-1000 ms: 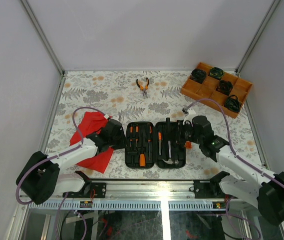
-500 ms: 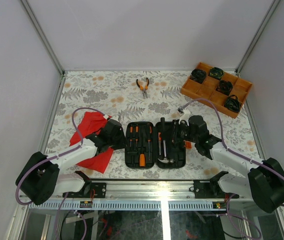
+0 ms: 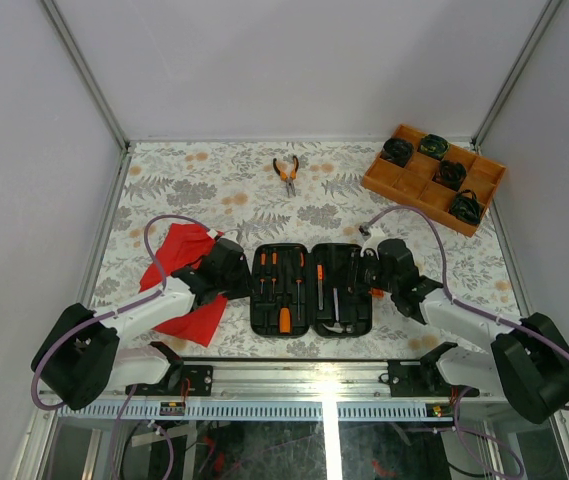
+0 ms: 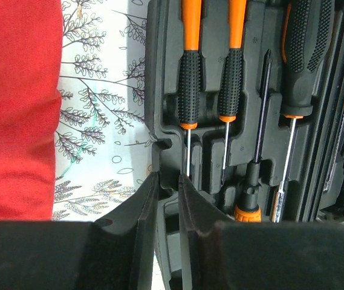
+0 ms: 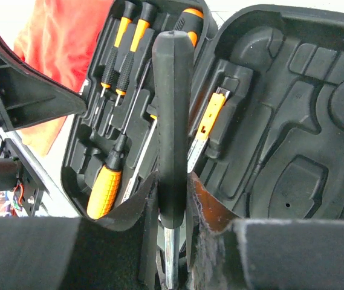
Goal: Sort the tools into containers
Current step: Place the hammer in the storage box.
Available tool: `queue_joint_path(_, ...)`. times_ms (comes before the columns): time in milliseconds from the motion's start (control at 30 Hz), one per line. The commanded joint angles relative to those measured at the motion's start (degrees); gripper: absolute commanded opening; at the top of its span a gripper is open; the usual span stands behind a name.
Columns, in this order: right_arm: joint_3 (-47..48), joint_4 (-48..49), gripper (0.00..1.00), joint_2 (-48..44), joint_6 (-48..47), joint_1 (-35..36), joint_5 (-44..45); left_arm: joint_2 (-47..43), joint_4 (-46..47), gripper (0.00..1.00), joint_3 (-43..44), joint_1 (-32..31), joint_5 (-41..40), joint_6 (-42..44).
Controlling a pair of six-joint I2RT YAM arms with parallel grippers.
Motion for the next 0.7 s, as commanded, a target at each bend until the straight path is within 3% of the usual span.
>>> queue_joint_path(0, -0.08, 5.97, 0.11, 2.37, 0.05, -0.38, -0.51, 0.60, -1.27, 0.03, -1.60, 0.34, 1.04, 0.21)
queue_joint_path(333, 0.75, -2.71, 0.32, -0.23, -1.62, -0.35, 10.98, 0.07, -1.42, 0.04, -1.90, 0.35, 0.76, 0.31)
queue_joint_path(667, 5.81, -12.61, 0.60, -4.65, -6.40, -0.38, 16.56, 0.44, -0.39, 0.04, -2.15, 0.35, 1.26, -1.00)
